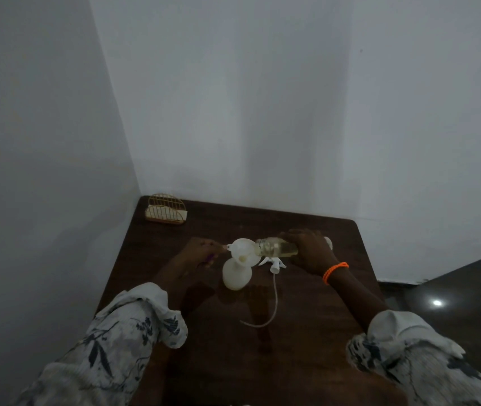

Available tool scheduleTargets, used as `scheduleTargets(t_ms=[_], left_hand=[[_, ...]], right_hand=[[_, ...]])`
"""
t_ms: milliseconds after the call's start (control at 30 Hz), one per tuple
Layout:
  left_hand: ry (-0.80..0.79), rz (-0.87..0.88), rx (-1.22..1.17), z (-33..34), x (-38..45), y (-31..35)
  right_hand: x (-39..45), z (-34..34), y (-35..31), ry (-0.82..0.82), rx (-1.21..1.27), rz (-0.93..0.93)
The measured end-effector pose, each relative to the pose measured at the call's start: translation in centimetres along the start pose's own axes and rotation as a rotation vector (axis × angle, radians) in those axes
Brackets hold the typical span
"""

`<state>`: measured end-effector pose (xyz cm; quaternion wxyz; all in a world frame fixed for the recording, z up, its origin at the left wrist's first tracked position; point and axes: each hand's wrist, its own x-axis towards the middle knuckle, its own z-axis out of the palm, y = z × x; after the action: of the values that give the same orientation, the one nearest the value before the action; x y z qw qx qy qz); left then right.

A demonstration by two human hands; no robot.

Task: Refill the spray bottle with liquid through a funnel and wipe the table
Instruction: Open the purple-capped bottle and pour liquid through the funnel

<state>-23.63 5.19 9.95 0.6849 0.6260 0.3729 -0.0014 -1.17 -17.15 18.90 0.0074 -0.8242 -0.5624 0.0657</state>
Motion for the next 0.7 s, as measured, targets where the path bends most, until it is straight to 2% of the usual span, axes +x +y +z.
scheduleTargets(t_ms=[700], left_hand=[[0.021,0.007,0.015,-0.25,0.47,0.03]], right_hand=[[0.19,-0.68,-0.04,-0.015,-0.083,0.022]])
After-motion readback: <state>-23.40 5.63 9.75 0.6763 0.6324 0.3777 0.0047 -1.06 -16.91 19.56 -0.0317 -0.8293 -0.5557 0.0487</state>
